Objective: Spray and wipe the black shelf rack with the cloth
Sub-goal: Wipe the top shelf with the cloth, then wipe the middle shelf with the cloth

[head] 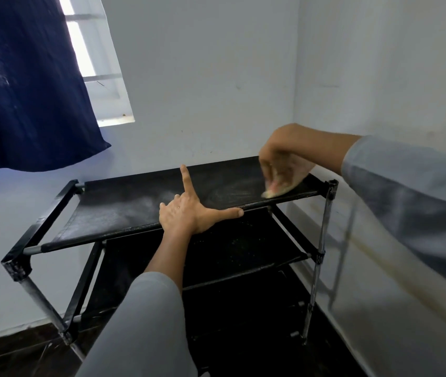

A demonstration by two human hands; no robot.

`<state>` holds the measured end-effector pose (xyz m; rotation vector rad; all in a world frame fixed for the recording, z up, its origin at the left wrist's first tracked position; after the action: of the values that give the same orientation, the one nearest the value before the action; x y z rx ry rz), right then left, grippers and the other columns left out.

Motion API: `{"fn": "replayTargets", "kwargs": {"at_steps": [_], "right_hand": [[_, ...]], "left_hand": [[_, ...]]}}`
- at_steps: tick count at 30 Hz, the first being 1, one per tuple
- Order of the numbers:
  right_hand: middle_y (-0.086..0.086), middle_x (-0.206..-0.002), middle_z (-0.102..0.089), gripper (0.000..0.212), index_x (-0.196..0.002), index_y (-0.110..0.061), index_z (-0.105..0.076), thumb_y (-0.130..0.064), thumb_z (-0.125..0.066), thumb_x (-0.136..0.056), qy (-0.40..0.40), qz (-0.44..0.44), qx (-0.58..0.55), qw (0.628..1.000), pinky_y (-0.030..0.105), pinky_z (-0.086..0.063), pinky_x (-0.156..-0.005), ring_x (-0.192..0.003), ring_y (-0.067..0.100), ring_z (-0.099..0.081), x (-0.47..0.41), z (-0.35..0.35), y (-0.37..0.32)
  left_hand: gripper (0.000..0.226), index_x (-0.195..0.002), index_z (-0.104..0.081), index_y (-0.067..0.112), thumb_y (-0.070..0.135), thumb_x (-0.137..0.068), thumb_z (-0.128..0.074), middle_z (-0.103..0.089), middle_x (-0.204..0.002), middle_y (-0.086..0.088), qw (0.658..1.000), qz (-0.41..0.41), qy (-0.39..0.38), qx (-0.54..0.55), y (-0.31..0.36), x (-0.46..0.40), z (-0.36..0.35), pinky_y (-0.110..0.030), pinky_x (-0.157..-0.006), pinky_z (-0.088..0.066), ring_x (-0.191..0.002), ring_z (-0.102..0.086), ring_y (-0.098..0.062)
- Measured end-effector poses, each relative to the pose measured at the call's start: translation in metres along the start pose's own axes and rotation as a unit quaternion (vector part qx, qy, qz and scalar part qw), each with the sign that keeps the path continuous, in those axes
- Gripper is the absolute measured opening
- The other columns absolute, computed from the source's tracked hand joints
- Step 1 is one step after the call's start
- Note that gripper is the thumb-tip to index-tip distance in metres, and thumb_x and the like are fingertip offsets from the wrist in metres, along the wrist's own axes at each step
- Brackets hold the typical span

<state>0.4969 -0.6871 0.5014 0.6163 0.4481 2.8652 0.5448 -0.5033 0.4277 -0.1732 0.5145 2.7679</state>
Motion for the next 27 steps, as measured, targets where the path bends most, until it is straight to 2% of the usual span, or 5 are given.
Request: {"fn": "replayTargets", "kwargs": {"at_steps": [3,6,11,16,27], "right_hand": [[-0.019,-0.115,-0.063,0.038,-0.122,-0.038,-0.062,-0.032,-0.069,-0.085,0.022,-0.069,0.076,0.995,0.027,-0.048,-0.086,-0.101,0.015,-0.062,0.013,-0.008,0.033],[-0.020,-0.099,-0.062,0.040,-0.117,-0.045,-0.064,-0.033,-0.073,-0.080,0.132,-0.059,-0.044,0.989,0.024,-0.038,-0.068,-0.091,0.010,-0.056,0.028,-0.007,0.049],[-0.011,-0.122,-0.062,0.033,-0.117,-0.047,-0.063,-0.053,-0.062,-0.084,0.310,-0.040,-0.179,0.933,0.028,-0.032,-0.074,-0.108,0.019,-0.058,0.075,-0.026,0.037],[-0.013,-0.119,-0.060,0.033,-0.117,-0.043,-0.065,-0.054,-0.059,-0.086,0.408,0.013,-0.387,0.827,0.017,-0.033,-0.061,-0.101,0.013,-0.057,0.095,-0.057,-0.009],[-0.020,-0.134,-0.051,0.033,-0.113,-0.049,-0.063,-0.048,-0.068,-0.081,0.279,0.112,-0.413,0.860,0.030,-0.042,-0.088,-0.118,0.013,-0.052,0.049,-0.096,-0.150]], "left_hand": [[0.153,-0.137,0.038,0.031,0.102,-0.027,-0.039,-0.063,-0.115,-0.009,1.000,-0.018,0.021,0.014,0.002,0.002,0.002,-0.051,-0.099,-0.043,-0.102,-0.062,-0.029],[0.147,-0.143,0.030,0.030,0.094,-0.040,-0.053,-0.047,-0.142,-0.001,0.993,-0.087,0.068,0.041,0.009,0.010,0.009,-0.051,-0.113,-0.026,-0.126,-0.049,-0.025],[0.129,-0.148,0.012,0.026,0.078,-0.052,-0.057,-0.021,-0.155,0.007,0.962,-0.204,0.136,0.123,0.009,0.044,0.021,-0.050,-0.118,-0.003,-0.138,-0.033,-0.015],[0.107,-0.149,-0.011,0.022,0.058,-0.064,-0.065,-0.026,-0.153,0.004,0.948,-0.221,0.170,0.155,-0.031,0.104,-0.005,-0.051,-0.106,-0.040,-0.136,-0.036,-0.018],[0.114,-0.151,-0.008,0.019,0.047,-0.066,-0.079,-0.026,-0.153,-0.002,0.983,-0.002,0.096,0.155,-0.163,0.135,-0.045,-0.046,-0.111,-0.034,-0.138,-0.032,-0.022]]}}
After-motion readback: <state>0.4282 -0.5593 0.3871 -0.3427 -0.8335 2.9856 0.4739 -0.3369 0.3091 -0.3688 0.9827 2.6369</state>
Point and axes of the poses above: each hand's wrist, its own x-axis away from the middle knuckle, its own z-axis out of the back of the hand, y = z × x, the point moved 7 cm from there along -x, towards the middle knuckle
